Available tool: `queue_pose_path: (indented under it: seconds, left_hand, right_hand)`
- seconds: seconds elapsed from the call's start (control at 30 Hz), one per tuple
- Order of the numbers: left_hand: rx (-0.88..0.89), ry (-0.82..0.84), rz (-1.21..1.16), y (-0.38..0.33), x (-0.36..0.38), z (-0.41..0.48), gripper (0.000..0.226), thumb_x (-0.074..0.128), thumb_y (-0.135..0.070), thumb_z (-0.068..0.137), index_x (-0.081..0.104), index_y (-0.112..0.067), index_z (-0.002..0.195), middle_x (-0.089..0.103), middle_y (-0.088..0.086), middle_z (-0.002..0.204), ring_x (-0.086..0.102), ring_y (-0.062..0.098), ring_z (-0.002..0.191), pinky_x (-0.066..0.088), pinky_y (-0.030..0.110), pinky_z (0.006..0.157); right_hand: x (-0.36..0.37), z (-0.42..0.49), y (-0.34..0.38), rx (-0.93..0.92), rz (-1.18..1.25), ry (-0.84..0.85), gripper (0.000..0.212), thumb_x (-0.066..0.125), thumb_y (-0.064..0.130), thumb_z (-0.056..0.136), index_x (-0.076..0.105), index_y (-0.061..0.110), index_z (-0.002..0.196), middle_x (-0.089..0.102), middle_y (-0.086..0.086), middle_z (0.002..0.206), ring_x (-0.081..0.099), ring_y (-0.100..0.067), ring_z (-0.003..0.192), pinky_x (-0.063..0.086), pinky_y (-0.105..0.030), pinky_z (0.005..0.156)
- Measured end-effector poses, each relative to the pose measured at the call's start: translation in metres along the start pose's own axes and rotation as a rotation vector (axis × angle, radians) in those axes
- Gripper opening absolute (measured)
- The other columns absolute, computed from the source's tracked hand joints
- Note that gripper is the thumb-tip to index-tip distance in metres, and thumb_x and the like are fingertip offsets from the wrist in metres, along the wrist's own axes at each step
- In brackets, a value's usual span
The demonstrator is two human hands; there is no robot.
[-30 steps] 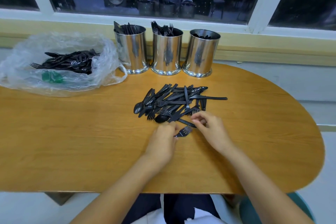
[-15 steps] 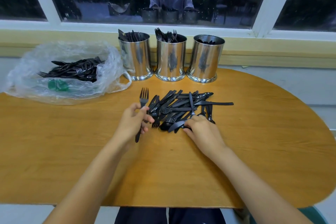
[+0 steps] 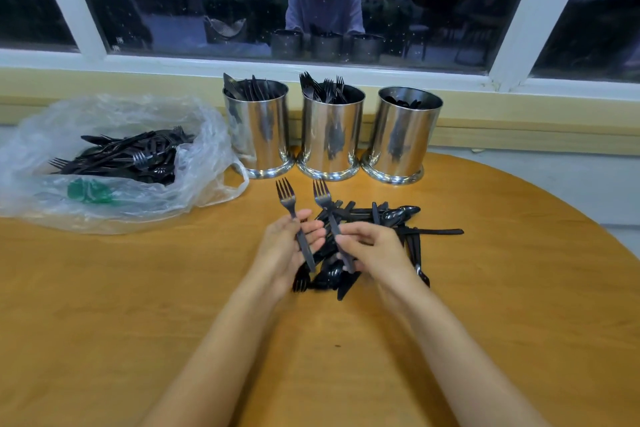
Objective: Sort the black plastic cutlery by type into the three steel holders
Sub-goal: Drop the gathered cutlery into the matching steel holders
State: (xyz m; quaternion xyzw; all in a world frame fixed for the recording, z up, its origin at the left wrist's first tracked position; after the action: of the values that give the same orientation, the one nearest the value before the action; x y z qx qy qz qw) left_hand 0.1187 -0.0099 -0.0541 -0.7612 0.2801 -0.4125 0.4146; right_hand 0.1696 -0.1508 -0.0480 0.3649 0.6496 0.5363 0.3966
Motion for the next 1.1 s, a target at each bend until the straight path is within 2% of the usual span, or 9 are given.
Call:
queue_pose_path:
  seconds: [0.1, 0.2, 0.3, 0.4, 0.57, 0.7, 0.9, 1.0, 1.1]
  left_hand:
    - [0.014, 0.024, 0.011, 0.006, 0.009, 0.004, 0.025, 0.035, -0.011, 0.107, 0.059, -0.009, 0.110, 0.070, 0.012, 0.102, 0.069, 0.019, 0.091, 0.056, 0.029, 0.076]
    - [0.024, 0.055, 0.057, 0.012, 0.010, 0.006, 0.028, 0.036, -0.017, 0.107, 0.063, -0.009, 0.108, 0.070, 0.014, 0.103, 0.069, 0.026, 0.095, 0.055, 0.043, 0.088]
    - [0.034, 0.082, 0.118, 0.019, 0.009, 0.006, 0.028, 0.038, -0.020, 0.106, 0.064, -0.011, 0.113, 0.071, 0.015, 0.109, 0.069, 0.027, 0.102, 0.057, 0.040, 0.087]
    - [0.081, 0.061, 0.166, 0.019, 0.008, 0.005, 0.026, 0.040, -0.019, 0.105, 0.065, -0.012, 0.108, 0.070, 0.014, 0.112, 0.069, 0.025, 0.104, 0.055, 0.045, 0.092]
    - [0.235, 0.033, 0.314, 0.011, 0.007, 0.001, 0.025, 0.038, -0.014, 0.106, 0.060, -0.012, 0.096, 0.070, 0.003, 0.085, 0.070, 0.016, 0.073, 0.058, 0.024, 0.066]
    - [0.319, 0.213, 0.591, 0.015, 0.018, -0.005, 0.026, 0.035, -0.014, 0.106, 0.059, -0.012, 0.094, 0.060, -0.002, 0.070, 0.050, 0.009, 0.052, 0.046, 0.022, 0.055]
    - [0.226, 0.442, 0.633, 0.021, 0.027, -0.017, 0.028, 0.034, -0.023, 0.107, 0.058, -0.009, 0.108, 0.057, -0.001, 0.069, 0.047, 0.011, 0.055, 0.046, 0.028, 0.060]
    - [0.209, 0.514, 0.698, 0.022, 0.030, -0.022, 0.027, 0.035, -0.023, 0.107, 0.057, -0.008, 0.108, 0.056, -0.002, 0.067, 0.047, 0.010, 0.052, 0.046, 0.025, 0.058]
    - [0.166, 0.561, 0.689, 0.022, 0.031, -0.024, 0.025, 0.038, -0.018, 0.106, 0.059, -0.007, 0.099, 0.061, 0.001, 0.075, 0.058, 0.012, 0.063, 0.051, 0.024, 0.065]
  right_hand:
    - [0.010, 0.007, -0.002, -0.023, 0.002, -0.034, 0.012, 0.069, 0.009, 0.087, 0.070, 0.014, 0.098, 0.071, -0.007, 0.083, 0.069, -0.017, 0.078, 0.058, -0.027, 0.066]
    - [0.014, 0.010, -0.007, -0.054, -0.055, -0.076, 0.007, 0.073, 0.011, 0.083, 0.070, 0.012, 0.089, 0.071, -0.001, 0.078, 0.066, -0.007, 0.070, 0.053, -0.020, 0.058]
    - [0.014, 0.009, -0.013, -0.120, -0.174, -0.102, 0.008, 0.076, 0.014, 0.081, 0.069, 0.016, 0.083, 0.068, -0.001, 0.075, 0.064, -0.009, 0.067, 0.052, -0.020, 0.056]
    - [0.012, 0.008, -0.009, -0.166, -0.243, -0.041, 0.007, 0.077, 0.018, 0.081, 0.070, 0.021, 0.082, 0.068, 0.002, 0.074, 0.065, -0.011, 0.071, 0.056, -0.024, 0.061]
    - [-0.008, 0.007, 0.002, -0.243, -0.175, -0.150, 0.003, 0.069, 0.021, 0.088, 0.071, 0.022, 0.088, 0.068, 0.007, 0.075, 0.064, -0.005, 0.065, 0.051, -0.021, 0.057]
    - [-0.012, 0.009, 0.007, -0.259, -0.091, -0.138, 0.016, 0.066, 0.019, 0.090, 0.072, 0.021, 0.104, 0.069, 0.008, 0.083, 0.060, 0.000, 0.068, 0.045, -0.019, 0.058]
    - [-0.013, 0.007, 0.011, -0.303, 0.005, -0.104, 0.009, 0.064, 0.010, 0.091, 0.071, 0.015, 0.087, 0.061, 0.011, 0.063, 0.054, -0.003, 0.058, 0.044, -0.015, 0.058]
    - [-0.008, 0.005, 0.013, -0.323, 0.013, -0.032, 0.013, 0.060, 0.012, 0.094, 0.072, 0.017, 0.093, 0.061, 0.005, 0.066, 0.050, -0.009, 0.054, 0.044, -0.020, 0.056]
    - [-0.010, 0.003, 0.018, -0.370, -0.014, -0.025, 0.019, 0.059, 0.009, 0.094, 0.071, 0.022, 0.100, 0.068, 0.014, 0.076, 0.059, -0.002, 0.062, 0.046, -0.014, 0.060]
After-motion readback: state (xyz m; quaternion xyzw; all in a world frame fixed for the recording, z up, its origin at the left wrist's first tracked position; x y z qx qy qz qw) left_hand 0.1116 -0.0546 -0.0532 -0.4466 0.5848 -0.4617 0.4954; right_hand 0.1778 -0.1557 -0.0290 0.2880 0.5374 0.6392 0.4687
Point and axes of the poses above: each hand's wrist, its own z-axis towards the middle knuckle, its own x-axis out of the palm, y = z × x, the point moved 5 cm from there along z, towards the middle knuckle
